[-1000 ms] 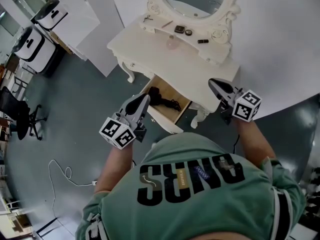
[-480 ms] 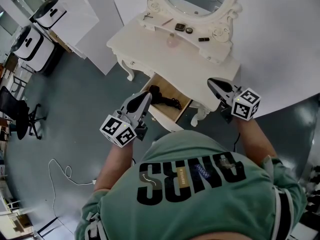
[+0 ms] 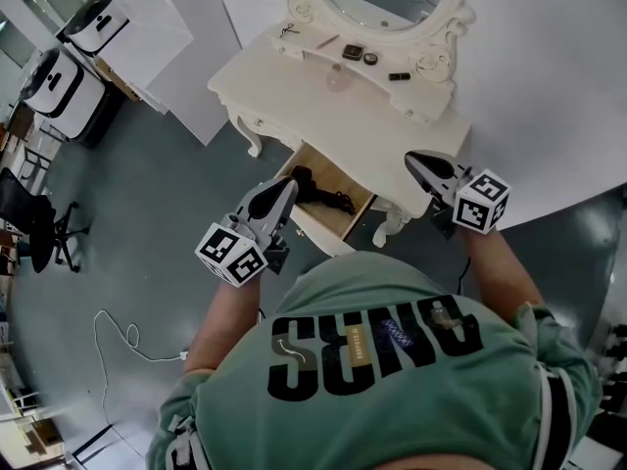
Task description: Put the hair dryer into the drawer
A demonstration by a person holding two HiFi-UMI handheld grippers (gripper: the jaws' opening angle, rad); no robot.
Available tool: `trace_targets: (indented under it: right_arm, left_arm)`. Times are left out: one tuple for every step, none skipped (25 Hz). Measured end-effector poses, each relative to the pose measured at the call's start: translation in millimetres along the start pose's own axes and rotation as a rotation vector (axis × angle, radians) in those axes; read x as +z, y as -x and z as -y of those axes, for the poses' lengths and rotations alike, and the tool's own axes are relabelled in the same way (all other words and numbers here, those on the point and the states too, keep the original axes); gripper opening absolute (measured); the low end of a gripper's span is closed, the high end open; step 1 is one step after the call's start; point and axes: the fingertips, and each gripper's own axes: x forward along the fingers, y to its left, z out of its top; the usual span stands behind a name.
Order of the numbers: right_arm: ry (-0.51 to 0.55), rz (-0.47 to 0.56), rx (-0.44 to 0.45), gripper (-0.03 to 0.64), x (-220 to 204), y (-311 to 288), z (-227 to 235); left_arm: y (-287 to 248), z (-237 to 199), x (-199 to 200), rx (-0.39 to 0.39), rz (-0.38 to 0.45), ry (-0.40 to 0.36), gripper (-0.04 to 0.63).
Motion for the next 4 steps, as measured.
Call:
trace_targets:
  right_arm:
    - [0.001,-0.001,0.001,-0.006,-0.2,-0.6,0.1]
    - [0.001,-0.002,0.001,-0.006,-0.5,-1.2,0.3]
    - [0.002,-0.003,0.001,-0.006,-0.9,-1.8,0.4]
    - [0.002,-0.005,0.002,-0.006,-1.3,-2.3,0.5]
  left_arm:
    - [-0.2,-0.4,0.4,0.001,0.001,0.001,0.012]
    - [-0.3,-0.9,0.7,0.003,0.002,0.003,0.012]
    - [-0.3,-1.3,0.9,0.004,0.003,0.004,0.012]
    - [-0.3,-1.7,1.0,0.005,0.004,0.005,0.012]
